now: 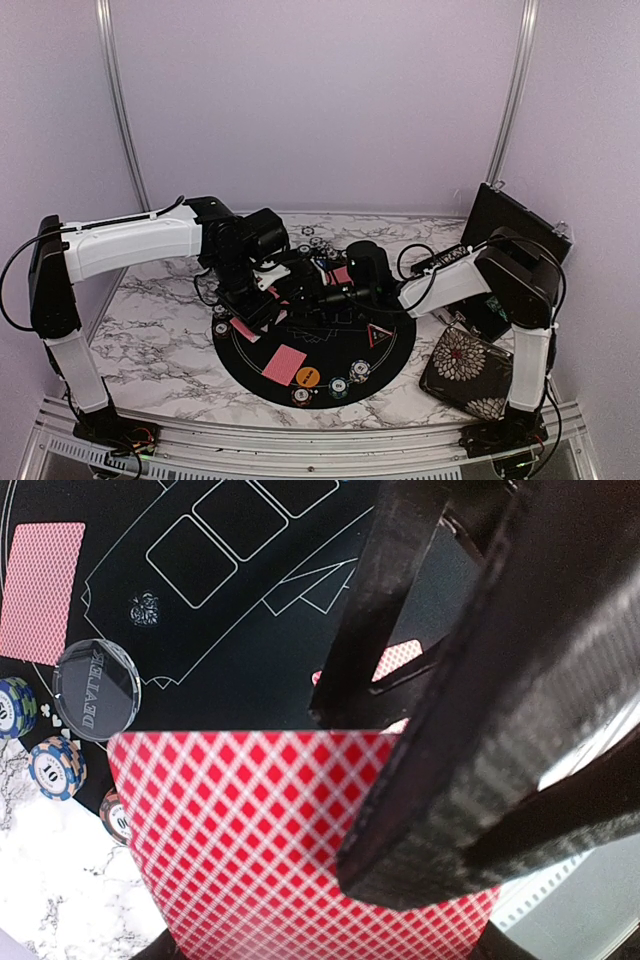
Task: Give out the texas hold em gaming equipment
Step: Pick up the poker card from the face-down deck piles.
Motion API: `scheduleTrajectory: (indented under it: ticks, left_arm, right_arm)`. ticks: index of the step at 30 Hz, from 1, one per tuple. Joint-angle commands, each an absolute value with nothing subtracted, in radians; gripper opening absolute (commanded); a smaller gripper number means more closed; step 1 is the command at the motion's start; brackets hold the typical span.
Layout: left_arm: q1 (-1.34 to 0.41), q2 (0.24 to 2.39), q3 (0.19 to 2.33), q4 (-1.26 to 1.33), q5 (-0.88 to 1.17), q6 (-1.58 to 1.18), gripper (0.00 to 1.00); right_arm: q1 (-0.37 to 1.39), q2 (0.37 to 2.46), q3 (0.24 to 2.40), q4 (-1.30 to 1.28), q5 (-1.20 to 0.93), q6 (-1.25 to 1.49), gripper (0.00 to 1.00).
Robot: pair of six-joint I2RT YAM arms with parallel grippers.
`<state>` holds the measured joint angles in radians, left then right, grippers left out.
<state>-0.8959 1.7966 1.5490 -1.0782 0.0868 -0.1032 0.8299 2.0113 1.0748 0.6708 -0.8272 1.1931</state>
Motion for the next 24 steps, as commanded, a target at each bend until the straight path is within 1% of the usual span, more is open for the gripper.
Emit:
scheduleTrajectory:
  ticks: [1, 12, 17, 20, 24]
  left_arm:
    - [-0.897, 1.774, 1.555, -1.086, 0.092, -0.09, 0.44]
    - [-0.898, 1.772, 1.553, -1.086, 0.093, -0.09, 0.44]
    - [-0.898, 1.772, 1.554, -1.086, 0.092, -0.092, 0.44]
    - [-0.898, 1.772, 1.554, -1.086, 0.091, -0.092, 0.44]
    - [-0.899, 1.77, 1.551, -1.086, 0.092, -0.092, 0.44]
  right_arm:
    - [0.817, 1.963, 1.057, 0.67, -0.813, 1.196, 0.46]
    - [0.812, 1.932, 1.032, 0.71, -0.807, 1.22, 0.46]
    - [0.81, 1.937, 1.033, 0.715, -0.804, 1.224, 0.44]
    - [0.81, 1.94, 1.034, 0.719, -0.801, 1.226, 0.39]
    - [0.804, 1.927, 1.021, 0.718, -0.792, 1.224, 0.37]
